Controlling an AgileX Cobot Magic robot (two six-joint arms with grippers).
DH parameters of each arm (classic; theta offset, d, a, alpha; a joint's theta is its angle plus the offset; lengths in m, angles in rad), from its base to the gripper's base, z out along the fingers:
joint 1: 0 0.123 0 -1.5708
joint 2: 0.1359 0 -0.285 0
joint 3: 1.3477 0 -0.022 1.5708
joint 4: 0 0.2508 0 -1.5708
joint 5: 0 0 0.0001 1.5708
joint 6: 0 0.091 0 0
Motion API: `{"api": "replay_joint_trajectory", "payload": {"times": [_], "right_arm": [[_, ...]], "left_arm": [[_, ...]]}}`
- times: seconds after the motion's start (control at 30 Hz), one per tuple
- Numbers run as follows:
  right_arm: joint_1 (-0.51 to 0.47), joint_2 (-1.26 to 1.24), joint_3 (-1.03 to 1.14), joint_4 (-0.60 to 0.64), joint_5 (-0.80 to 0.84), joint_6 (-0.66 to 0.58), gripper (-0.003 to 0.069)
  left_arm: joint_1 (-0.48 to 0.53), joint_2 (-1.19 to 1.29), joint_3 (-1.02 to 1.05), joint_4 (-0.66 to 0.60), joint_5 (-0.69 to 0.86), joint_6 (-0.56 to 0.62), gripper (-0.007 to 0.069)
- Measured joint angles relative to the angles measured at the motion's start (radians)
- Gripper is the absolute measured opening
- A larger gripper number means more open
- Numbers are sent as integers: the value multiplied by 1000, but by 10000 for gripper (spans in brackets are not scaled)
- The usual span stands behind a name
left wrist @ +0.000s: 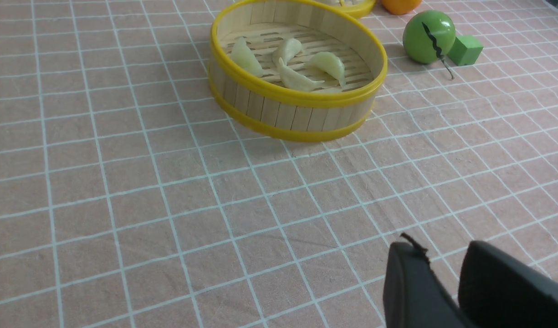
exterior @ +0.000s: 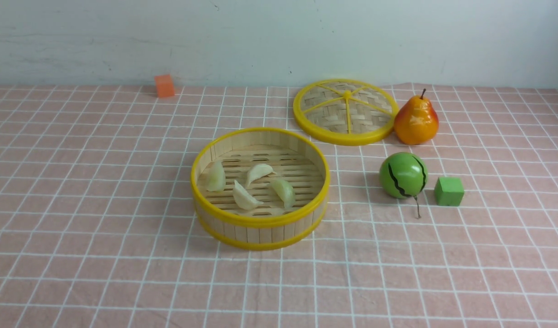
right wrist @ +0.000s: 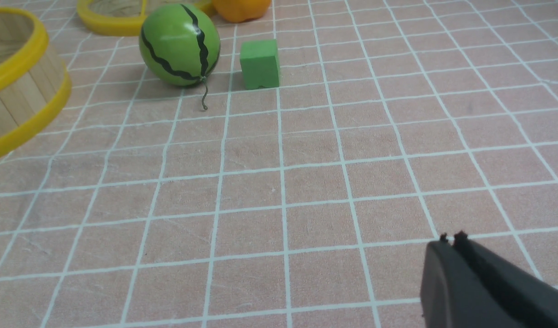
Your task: Put the dumplings into the steamer on the table with the pink tablecloth.
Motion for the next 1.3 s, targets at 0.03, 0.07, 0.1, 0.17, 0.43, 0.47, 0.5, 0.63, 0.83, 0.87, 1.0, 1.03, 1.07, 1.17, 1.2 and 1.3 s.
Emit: {"api": "replay_joint_trajectory", "payload": {"times": [0.03, 0.07, 0.1, 0.17, 0.43, 0.47, 0.5, 0.63, 0.83, 0.87, 1.0, 1.03, 1.07, 1.17, 1.2, 1.3], "right_arm": [[0, 0, 0, 0, 0, 0, 5], [0, 0, 0, 0, 0, 0, 5], [0, 0, 0, 1, 0, 0, 8], [0, 0, 0, 1, 0, 0, 10], [0, 0, 0, 1, 0, 0, 18], [0, 0, 0, 1, 0, 0, 18], [0, 0, 0, 1, 0, 0, 20], [0, 0, 0, 1, 1, 0, 27], [0, 0, 0, 1, 1, 0, 36], [0, 0, 0, 1, 1, 0, 36], [0, 0, 0, 1, 1, 0, 43], [0, 0, 0, 1, 1, 0, 43], [0, 0, 0, 1, 1, 0, 44], [0, 0, 0, 1, 1, 0, 49], [0, 0, 0, 1, 1, 0, 50], [0, 0, 0, 1, 1, 0, 55]], "left_arm": [[5, -1, 29, 6, -32, 0, 159], [9, -1, 36, 8, -50, 0, 155], [36, -16, 101, 17, -137, 0, 128], [84, -37, 173, 7, -264, 0, 71], [403, -136, 461, -181, -693, 91, -14], [411, -137, 467, -182, -698, 91, -14], [470, -137, 495, -188, -718, 95, -14], [598, -137, 510, -191, -684, 98, -14], [651, -137, 510, -166, -549, 98, -14], [651, -137, 510, -162, -544, 98, -14], [652, -137, 510, -137, -457, 98, -14], [652, -137, 510, -137, -444, 100, -14], [652, -137, 510, -136, -435, 101, -14], [652, -137, 510, -134, -428, 104, -14], [652, -137, 510, -134, -427, 104, -14], [652, -137, 510, -134, -426, 104, -14]]}}
